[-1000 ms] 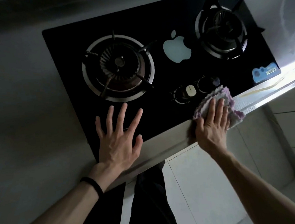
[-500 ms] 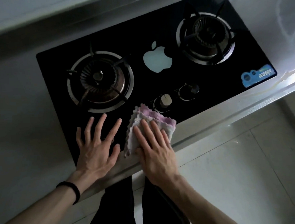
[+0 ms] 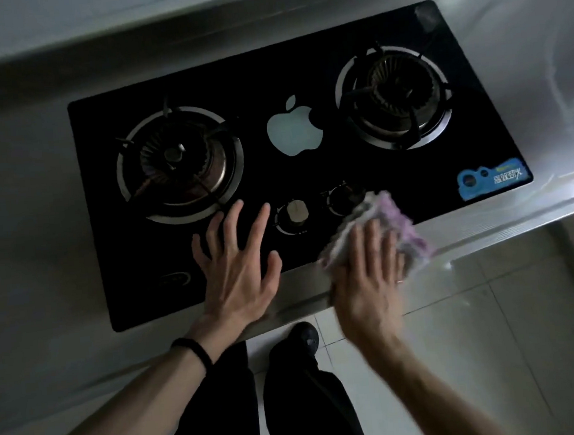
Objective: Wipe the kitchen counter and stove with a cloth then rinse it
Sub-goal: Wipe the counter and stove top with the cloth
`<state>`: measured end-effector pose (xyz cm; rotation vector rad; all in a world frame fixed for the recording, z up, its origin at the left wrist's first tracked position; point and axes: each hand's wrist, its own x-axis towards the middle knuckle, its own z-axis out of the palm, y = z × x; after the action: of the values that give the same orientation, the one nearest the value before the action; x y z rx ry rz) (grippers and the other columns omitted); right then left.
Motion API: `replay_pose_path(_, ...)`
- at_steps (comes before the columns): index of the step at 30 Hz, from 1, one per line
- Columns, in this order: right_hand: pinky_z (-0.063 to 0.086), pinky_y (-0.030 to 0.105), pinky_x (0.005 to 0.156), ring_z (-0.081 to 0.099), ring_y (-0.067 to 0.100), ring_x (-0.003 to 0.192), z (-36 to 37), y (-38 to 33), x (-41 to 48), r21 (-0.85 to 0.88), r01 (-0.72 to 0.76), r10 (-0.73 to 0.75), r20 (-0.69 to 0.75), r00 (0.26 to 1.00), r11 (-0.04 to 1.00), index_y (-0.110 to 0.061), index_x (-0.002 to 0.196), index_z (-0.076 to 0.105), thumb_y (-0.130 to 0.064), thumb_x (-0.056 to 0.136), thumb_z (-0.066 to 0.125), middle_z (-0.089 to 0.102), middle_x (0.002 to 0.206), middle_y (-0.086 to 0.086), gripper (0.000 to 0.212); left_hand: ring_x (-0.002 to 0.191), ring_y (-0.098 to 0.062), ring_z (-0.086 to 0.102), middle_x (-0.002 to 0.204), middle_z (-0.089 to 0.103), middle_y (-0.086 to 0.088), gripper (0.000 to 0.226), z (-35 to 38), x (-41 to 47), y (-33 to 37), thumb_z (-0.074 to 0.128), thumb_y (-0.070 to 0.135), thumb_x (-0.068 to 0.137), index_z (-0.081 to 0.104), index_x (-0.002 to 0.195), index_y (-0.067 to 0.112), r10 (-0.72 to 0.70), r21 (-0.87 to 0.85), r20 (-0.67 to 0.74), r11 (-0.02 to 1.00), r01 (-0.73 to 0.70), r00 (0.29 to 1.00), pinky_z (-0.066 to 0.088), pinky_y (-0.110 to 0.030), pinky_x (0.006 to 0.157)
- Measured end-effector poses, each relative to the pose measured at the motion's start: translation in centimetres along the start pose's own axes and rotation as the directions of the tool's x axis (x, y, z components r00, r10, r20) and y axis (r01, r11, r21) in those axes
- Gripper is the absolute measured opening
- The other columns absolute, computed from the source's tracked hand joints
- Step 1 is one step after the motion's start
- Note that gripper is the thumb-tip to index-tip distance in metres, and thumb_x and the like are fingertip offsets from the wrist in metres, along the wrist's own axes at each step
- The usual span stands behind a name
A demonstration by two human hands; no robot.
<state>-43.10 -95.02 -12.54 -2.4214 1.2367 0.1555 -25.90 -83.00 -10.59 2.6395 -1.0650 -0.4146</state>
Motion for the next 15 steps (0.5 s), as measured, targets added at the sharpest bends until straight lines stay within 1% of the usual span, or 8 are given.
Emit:
replay_pose_path(2, -0.005, 0.056, 0.129, -0.02, 0.027, 0.159, 2.1, -2.4, -2.5, -0.019, 0.189, -0.188, 0.058, 0.981, 0.982, -0.023, 0.167, -0.001, -0.042, 0.109, 0.02, -0.013, 0.174, 0.006, 0.064, 0.152, -0.038, 0.021, 0.17, 0.018, -0.005, 0.071, 0.8, 1.2, 1.6, 0.039, 0.05, 0.094, 0.027, 0.163, 0.037, -0.029, 0.004, 0.001, 1.0, 0.029, 1.0, 0.016, -0.075, 0.117)
replay_pose_path(3, -0.005, 0.052, 0.13, -0.018, 0.025, 0.16, 2.8, -2.9, -3.3, -0.029, 0.257, -0.255, 0.067, 0.965, 0.966, -0.025, 0.167, -0.001, -0.044, 0.11, 0.019, -0.011, 0.174, 0.003, 0.064, 0.151, -0.037, 0.021, 0.17, 0.019, -0.005, 0.071, 1.1, 1.6, 1.8, 0.037, 0.05, 0.094, 0.027, 0.163, 0.037, -0.047, 0.017, 0.0, 0.999, 0.047, 0.999, 0.017, -0.075, 0.117)
replay_pose_path(4, -0.005, 0.048, 0.129, -0.015, 0.024, 0.161, 3.2, -3.0, -3.6, -0.037, 0.299, -0.296, 0.06, 0.953, 0.954, -0.026, 0.167, 0.001, -0.044, 0.11, 0.022, -0.008, 0.175, 0.001, 0.063, 0.151, -0.037, 0.022, 0.17, 0.02, -0.005, 0.07, 1.5, 1.8, 1.7, 0.036, 0.051, 0.094, 0.028, 0.162, 0.037, -0.064, 0.037, -0.002, 0.997, 0.064, 0.998, 0.018, -0.075, 0.117)
replay_pose_path(6, -0.006, 0.045, 0.13, -0.009, 0.024, 0.162, 2.9, -1.8, -3.0, -0.058, 0.337, -0.335, 0.045, 0.941, 0.94, -0.028, 0.167, 0.004, -0.044, 0.108, 0.03, -0.003, 0.176, 0.0, 0.066, 0.151, -0.037, 0.025, 0.17, 0.021, -0.006, 0.07, 2.0, 1.8, 1.0, 0.034, 0.051, 0.094, 0.03, 0.162, 0.034, -0.084, 0.103, -0.002, 0.991, 0.084, 0.996, 0.019, -0.076, 0.116)
replay_pose_path(7, -0.008, 0.045, 0.13, -0.009, 0.024, 0.162, 2.3, -0.7, -2.4, -0.072, 0.322, -0.318, 0.053, 0.946, 0.944, -0.028, 0.167, 0.003, -0.045, 0.108, 0.03, -0.004, 0.176, 0.001, 0.068, 0.151, -0.037, 0.025, 0.171, 0.021, -0.006, 0.071, 2.3, 1.8, 0.7, 0.034, 0.051, 0.094, 0.031, 0.163, 0.033, -0.078, 0.137, 0.001, 0.988, 0.077, 0.997, 0.019, -0.076, 0.116)
replay_pose_path(9, -0.011, 0.05, 0.129, -0.016, 0.025, 0.16, 0.9, 2.3, -0.6, -0.085, 0.221, -0.217, 0.055, 0.975, 0.971, -0.029, 0.166, -0.004, -0.049, 0.108, 0.02, -0.011, 0.175, 0.004, 0.067, 0.151, -0.038, 0.026, 0.171, 0.022, -0.007, 0.071, 2.8, 1.7, 0.2, 0.035, 0.049, 0.094, 0.031, 0.163, 0.033, -0.063, 0.173, -0.007, 0.983, 0.063, 0.998, 0.019, -0.077, 0.115)
replay_pose_path(12, -0.006, 0.054, 0.129, -0.022, 0.026, 0.158, -2.4, 7.8, 3.0, -0.072, 0.062, -0.06, 0.036, 0.998, 0.995, -0.028, 0.166, -0.008, -0.051, 0.107, 0.012, -0.018, 0.173, 0.007, 0.066, 0.15, -0.038, 0.029, 0.17, 0.024, -0.006, 0.07, 3.3, 1.7, 0.1, 0.038, 0.048, 0.094, 0.031, 0.163, 0.034, -0.059, 0.2, -0.042, 0.978, 0.066, 0.997, 0.02, -0.076, 0.114)
replay_pose_path(15, -0.002, 0.055, 0.13, -0.022, 0.024, 0.158, -5.7, 11.7, 6.1, -0.051, 0.023, -0.022, 0.027, 0.999, 0.998, -0.028, 0.166, -0.006, -0.05, 0.105, 0.012, -0.017, 0.173, 0.005, 0.067, 0.15, -0.038, 0.031, 0.171, 0.023, -0.006, 0.072, 3.7, 1.7, -0.1, 0.039, 0.047, 0.094, 0.028, 0.164, 0.035, -0.05, 0.233, -0.062, 0.97, 0.063, 0.997, 0.02, -0.074, 0.115)
